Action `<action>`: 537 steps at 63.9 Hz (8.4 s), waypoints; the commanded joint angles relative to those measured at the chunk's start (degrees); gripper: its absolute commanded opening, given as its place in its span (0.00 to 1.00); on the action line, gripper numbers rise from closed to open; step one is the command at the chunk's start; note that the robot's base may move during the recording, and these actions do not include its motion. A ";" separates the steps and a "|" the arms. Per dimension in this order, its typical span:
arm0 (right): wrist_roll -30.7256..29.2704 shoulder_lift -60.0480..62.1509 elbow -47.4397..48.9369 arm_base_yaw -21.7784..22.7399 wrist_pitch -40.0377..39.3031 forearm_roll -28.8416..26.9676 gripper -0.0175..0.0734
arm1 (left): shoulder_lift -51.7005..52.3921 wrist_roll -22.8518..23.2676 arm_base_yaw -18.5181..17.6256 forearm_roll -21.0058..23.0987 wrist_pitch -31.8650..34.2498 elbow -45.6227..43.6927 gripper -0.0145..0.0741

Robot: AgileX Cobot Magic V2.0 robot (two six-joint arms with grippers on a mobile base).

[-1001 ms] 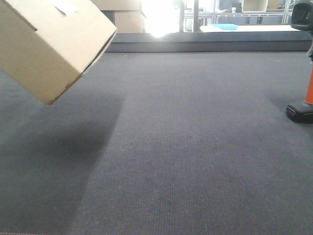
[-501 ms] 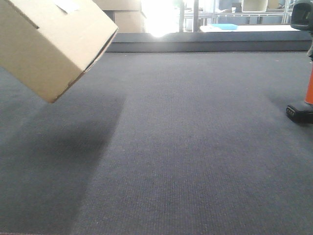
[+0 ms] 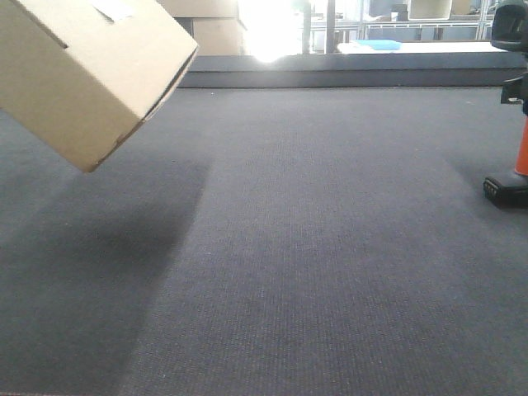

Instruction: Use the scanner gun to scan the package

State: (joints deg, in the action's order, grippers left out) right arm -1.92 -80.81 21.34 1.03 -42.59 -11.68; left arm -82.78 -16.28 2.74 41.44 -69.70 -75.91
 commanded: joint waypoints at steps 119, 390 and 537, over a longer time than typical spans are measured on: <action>-0.98 3.69 3.00 -0.14 -6.84 -0.34 0.02 | 0.67 -0.25 0.16 0.06 1.24 -0.54 0.04; -9.46 0.12 3.53 -5.73 -3.26 -10.09 0.01 | -15.50 15.38 -9.99 -43.79 10.85 -11.02 0.04; -10.15 25.79 3.53 -5.73 40.28 -12.09 0.80 | -11.73 15.38 -9.99 -42.26 1.61 -11.01 0.84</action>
State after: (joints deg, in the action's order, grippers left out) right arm -11.51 -58.00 24.75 -4.76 -4.78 -24.09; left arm -96.75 -1.30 -6.98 -0.59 -66.90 -86.71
